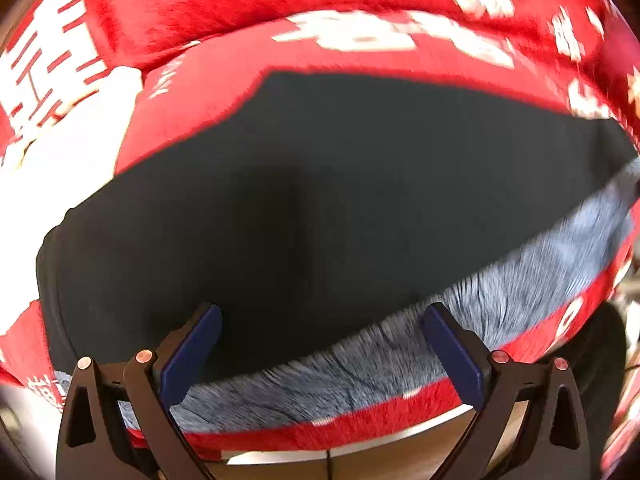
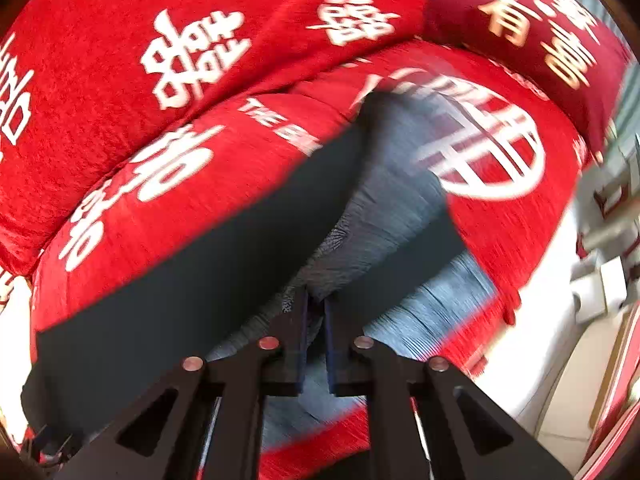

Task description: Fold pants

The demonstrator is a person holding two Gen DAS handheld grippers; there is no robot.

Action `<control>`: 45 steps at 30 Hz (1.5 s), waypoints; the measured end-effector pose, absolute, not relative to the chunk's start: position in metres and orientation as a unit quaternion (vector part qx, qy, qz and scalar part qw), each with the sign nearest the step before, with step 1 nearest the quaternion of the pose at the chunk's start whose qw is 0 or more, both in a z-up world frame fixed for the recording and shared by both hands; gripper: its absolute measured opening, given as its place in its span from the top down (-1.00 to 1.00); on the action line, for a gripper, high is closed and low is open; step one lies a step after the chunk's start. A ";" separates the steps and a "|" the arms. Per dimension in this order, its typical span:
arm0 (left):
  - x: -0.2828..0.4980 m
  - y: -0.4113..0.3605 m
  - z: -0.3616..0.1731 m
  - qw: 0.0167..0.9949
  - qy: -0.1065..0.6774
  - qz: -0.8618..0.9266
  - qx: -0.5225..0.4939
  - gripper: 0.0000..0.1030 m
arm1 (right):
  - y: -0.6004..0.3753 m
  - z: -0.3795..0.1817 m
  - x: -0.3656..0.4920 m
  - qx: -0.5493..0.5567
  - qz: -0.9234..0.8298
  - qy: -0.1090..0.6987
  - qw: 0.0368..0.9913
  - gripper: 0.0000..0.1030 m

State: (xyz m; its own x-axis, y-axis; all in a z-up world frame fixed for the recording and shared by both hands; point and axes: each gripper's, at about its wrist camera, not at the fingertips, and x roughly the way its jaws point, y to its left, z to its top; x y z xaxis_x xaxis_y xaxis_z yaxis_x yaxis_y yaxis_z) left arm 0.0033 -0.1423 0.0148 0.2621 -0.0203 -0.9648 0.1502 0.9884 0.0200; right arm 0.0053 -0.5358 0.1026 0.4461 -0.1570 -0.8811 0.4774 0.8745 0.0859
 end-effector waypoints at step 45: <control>0.015 -0.185 0.065 0.817 0.573 -0.060 0.020 -0.99 | -0.660 0.030 -0.020 0.450 -0.095 0.330 0.824 -0.42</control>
